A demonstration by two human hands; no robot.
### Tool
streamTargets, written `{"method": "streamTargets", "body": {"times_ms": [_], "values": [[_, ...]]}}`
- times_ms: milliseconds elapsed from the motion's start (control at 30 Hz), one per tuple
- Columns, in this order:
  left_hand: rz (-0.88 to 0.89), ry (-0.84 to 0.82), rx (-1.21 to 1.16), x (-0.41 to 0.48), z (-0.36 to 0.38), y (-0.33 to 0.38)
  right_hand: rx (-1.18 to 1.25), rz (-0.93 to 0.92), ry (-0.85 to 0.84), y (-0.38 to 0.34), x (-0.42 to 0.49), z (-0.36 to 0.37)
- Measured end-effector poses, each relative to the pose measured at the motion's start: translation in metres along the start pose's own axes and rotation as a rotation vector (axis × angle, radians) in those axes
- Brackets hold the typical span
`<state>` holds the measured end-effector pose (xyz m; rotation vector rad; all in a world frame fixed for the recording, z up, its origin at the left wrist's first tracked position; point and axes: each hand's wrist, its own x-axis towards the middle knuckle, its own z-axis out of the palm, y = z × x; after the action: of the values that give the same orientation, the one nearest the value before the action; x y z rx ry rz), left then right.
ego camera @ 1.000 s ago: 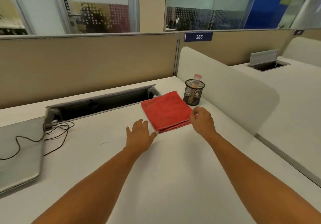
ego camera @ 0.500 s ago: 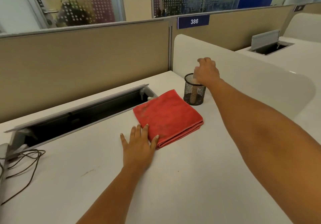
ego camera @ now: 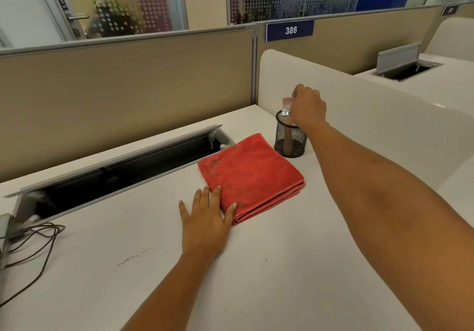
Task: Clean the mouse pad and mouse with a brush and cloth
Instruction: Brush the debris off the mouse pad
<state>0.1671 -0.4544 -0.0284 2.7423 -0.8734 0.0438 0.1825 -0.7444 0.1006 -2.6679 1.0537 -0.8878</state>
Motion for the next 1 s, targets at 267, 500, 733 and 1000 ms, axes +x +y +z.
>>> {"method": "streamTargets", "body": {"times_ms": [267,500,733,1000], "values": [[0.004,-0.062,0.058,0.002,-0.006,-0.003,0.346,0.034,0.278,-0.038,-0.017,-0.043],[-0.081,-0.055,-0.438,-0.015,-0.062,0.013,0.481,-0.345,0.403,-0.087,-0.097,-0.091],[-0.488,-0.127,-1.583,-0.092,-0.153,-0.018,0.497,-0.816,0.314,-0.137,-0.236,-0.107],[-0.497,-0.160,-1.503,-0.207,-0.189,-0.090,0.597,-0.970,0.130,-0.180,-0.371,-0.119]]}}
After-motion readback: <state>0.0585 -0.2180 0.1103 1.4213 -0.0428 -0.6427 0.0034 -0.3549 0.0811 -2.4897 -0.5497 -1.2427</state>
